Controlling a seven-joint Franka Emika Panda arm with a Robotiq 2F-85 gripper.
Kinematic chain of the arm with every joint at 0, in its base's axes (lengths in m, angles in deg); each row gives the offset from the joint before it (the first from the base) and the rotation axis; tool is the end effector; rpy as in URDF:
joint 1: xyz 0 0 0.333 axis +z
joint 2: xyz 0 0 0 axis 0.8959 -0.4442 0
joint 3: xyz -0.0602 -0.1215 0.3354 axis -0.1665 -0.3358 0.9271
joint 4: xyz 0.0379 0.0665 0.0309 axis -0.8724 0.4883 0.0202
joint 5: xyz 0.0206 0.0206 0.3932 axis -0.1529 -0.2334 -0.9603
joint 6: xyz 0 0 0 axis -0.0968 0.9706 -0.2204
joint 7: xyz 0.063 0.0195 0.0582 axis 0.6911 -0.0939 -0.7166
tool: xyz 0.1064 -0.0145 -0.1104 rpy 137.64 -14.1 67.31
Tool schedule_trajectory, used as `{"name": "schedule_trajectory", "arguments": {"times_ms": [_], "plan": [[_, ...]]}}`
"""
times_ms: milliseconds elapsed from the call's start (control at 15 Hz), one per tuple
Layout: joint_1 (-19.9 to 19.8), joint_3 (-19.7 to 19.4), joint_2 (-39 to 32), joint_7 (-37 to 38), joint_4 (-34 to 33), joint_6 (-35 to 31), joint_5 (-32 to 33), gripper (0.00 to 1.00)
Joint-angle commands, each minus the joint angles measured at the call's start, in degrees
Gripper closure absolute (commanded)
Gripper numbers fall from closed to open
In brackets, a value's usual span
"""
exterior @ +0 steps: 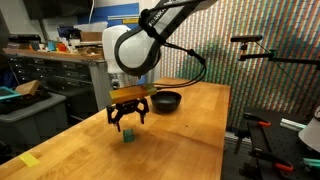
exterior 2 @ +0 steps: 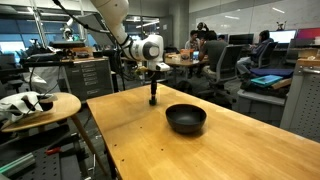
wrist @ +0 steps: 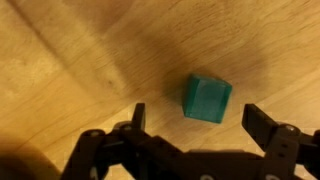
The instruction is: Put the green block inside the black bowl
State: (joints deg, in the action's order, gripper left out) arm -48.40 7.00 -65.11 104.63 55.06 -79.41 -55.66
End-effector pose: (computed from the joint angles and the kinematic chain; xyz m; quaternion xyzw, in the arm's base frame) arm 0.6730 0.2276 0.1602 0.9534 -0.2991 -0.0393 0.0051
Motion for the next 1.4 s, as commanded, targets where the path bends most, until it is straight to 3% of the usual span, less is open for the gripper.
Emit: {"name": "schedule_trajectory", "arguments": {"times_ms": [0, 200, 267, 333, 800, 1333], "plan": [[0.5, 0.1, -3.3, -3.0, -4.0, 0.9, -2.0, 0.0], [0.7, 0.1, -4.7, -3.7, -5.1, 1.7, -2.2, 0.0], [0.7, 0.1, -5.1, -3.9, -5.4, 1.9, -2.4, 0.17], [0.8, 0.1, -5.4, -4.1, -5.6, 2.2, -2.5, 0.26], [1.1, -0.3, -4.2, -4.6, -4.8, 2.6, -3.0, 0.81], [0.5, -1.7, 0.6, -4.0, -2.0, 1.1, -2.6, 0.82]]}}
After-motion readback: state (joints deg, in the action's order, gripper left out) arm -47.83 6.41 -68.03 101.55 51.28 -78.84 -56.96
